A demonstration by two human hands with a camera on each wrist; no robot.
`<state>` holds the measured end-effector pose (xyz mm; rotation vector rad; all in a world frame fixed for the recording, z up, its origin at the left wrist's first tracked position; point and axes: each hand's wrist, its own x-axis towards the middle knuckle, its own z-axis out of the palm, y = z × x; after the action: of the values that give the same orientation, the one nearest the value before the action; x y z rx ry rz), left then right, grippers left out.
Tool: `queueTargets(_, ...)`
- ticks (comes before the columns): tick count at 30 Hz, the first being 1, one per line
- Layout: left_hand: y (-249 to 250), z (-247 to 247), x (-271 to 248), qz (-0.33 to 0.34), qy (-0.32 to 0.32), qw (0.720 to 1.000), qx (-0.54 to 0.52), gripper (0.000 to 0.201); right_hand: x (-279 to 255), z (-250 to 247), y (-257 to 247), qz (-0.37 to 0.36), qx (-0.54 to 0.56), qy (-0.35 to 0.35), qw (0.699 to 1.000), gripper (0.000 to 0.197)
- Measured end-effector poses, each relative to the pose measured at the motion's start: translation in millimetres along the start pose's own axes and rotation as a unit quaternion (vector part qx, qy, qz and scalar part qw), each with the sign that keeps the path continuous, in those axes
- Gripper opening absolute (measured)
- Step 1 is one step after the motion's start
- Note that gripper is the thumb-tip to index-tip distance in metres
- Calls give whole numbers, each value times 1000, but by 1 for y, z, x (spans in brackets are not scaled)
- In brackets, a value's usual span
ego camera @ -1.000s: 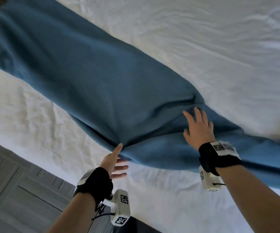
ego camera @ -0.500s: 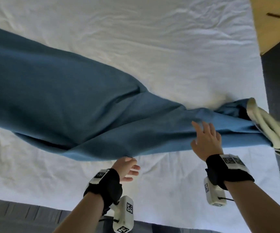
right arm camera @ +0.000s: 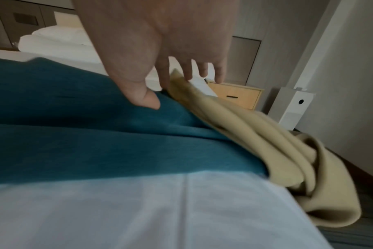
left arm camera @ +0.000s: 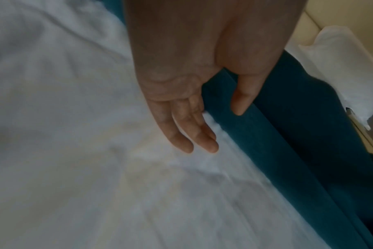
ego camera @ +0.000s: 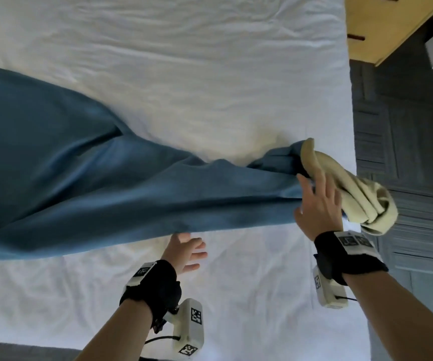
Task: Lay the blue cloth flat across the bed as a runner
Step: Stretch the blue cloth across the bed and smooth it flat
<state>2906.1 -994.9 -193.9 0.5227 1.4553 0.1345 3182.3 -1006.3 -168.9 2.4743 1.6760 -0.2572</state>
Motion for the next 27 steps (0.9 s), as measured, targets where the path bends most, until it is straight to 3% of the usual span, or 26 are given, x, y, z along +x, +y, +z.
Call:
queueTargets(4, 6, 43, 8, -8, 4, 1000, 6, 26, 26, 1, 54, 59, 9, -48, 997, 47)
queueTargets(7, 12, 66, 6, -8, -24, 998, 54, 16, 34, 9, 71, 65, 20, -109, 992, 46)
queueTargets(11, 26, 92, 4, 25, -56, 990, 128, 19, 40, 2, 95, 126, 134, -13, 983, 30)
queueTargets(13, 39, 103, 7, 41, -63, 987, 139, 19, 47, -16, 128, 206, 174, 26, 962, 32)
queueTargets(16, 59, 117, 12, 57, -57, 987, 139, 25, 50, -43, 188, 293, 140, 38, 945, 45)
queueTargets(19, 72, 131, 15, 49, -61, 984, 160, 30, 41, -55, 231, 357, 86, -11, 930, 57)
queueTargets(22, 75, 140, 18, 45, -70, 981, 177, 33, 31, -49, 238, 361, 59, -123, 923, 53)
queueTargets(24, 75, 140, 23, 45, -64, 980, 185, 33, 28, -43, 223, 345, 80, -135, 926, 50)
queueTargets(27, 72, 140, 31, 32, -59, 980, 189, 30, 31, -32, 184, 231, 79, -110, 964, 55)
